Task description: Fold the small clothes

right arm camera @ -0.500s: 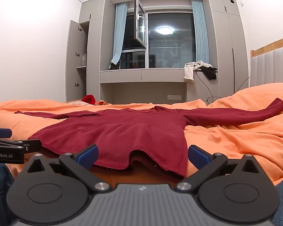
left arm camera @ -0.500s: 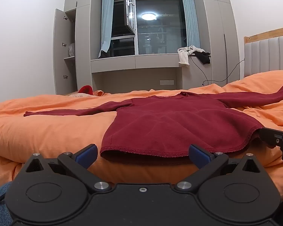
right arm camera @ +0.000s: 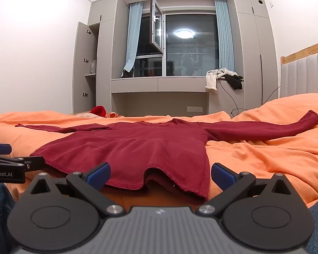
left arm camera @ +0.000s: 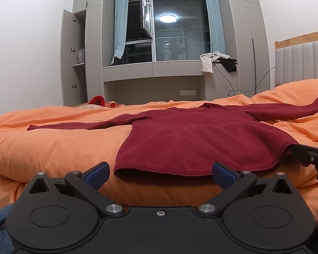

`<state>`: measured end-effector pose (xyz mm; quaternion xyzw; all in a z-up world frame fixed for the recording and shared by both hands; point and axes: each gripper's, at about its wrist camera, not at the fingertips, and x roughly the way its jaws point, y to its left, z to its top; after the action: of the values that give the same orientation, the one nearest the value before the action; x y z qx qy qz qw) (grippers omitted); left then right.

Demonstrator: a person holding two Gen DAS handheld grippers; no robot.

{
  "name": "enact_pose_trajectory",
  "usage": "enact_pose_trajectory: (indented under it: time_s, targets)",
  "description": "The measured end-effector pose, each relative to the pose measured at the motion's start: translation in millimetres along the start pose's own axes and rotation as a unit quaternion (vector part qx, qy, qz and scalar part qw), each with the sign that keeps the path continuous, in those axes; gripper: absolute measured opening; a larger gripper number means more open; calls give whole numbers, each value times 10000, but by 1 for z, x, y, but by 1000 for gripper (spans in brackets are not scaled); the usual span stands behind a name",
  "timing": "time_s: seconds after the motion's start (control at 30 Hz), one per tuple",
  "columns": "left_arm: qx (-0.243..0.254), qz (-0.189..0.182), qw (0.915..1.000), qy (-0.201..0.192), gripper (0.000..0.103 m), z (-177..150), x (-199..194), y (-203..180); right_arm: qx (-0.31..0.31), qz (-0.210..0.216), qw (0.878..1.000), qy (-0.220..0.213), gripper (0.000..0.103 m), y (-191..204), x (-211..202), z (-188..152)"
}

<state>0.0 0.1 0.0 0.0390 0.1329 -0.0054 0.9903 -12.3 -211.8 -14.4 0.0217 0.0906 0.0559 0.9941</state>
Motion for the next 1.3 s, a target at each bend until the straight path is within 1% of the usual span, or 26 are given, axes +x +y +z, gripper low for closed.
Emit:
enact_pose_trajectory:
  time_s: [1.3]
  targets:
    - [0,4,10000,7,103,0,0,0,-32,-6,10000,18,103,0,-2,-1]
